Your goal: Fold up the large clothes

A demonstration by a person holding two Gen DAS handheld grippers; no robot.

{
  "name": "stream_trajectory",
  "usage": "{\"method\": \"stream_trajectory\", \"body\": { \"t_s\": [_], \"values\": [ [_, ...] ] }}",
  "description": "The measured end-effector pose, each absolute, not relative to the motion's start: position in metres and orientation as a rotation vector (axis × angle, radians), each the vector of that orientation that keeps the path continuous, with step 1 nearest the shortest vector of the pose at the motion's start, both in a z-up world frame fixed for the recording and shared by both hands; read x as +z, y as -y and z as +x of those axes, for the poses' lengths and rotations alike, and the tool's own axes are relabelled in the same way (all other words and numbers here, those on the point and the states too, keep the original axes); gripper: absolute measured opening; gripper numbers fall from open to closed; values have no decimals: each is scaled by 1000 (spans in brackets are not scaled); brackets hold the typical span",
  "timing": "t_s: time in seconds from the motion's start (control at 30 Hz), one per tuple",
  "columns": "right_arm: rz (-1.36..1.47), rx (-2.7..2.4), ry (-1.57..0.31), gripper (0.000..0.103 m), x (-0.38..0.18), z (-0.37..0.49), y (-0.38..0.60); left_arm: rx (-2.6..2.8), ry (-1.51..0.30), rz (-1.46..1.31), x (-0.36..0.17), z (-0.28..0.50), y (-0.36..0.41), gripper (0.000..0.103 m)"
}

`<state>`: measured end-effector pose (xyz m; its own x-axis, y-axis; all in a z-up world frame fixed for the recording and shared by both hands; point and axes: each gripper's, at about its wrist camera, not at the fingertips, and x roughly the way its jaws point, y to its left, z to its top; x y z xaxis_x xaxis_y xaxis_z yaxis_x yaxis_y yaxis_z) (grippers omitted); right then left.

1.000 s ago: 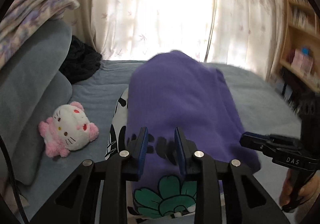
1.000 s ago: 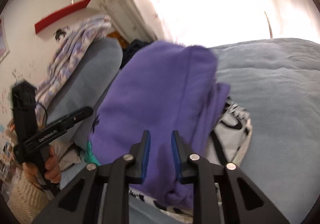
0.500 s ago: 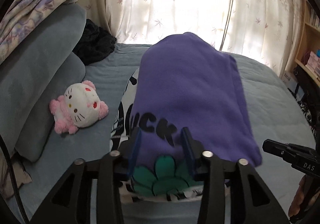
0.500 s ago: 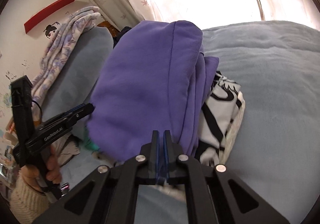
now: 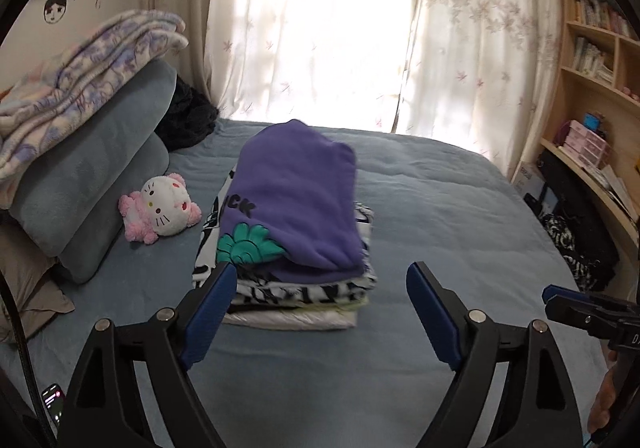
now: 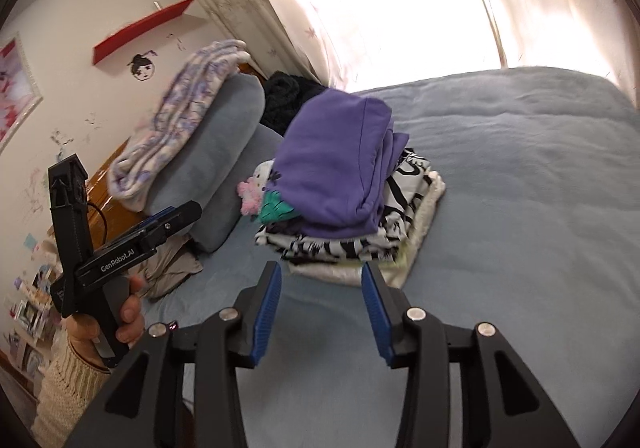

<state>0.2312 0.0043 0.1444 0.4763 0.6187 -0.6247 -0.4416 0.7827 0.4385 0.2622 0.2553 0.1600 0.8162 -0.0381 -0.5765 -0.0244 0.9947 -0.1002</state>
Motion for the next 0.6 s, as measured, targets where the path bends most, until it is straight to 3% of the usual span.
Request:
{"method": "stream_trajectory", "body": {
  "t_s": [0.1,0.3,0.6],
  "values": [
    [224,642,-825,58,168,188,25,-26,-594,-92,175,217,-223,92],
    [182,588,-805,62,181,124,71,-78,-564,-56,177,149,-173,94],
    [154,533,-848,63,155,57,117,-115,-584,-37,128,76,-113,96]
  ]
}}
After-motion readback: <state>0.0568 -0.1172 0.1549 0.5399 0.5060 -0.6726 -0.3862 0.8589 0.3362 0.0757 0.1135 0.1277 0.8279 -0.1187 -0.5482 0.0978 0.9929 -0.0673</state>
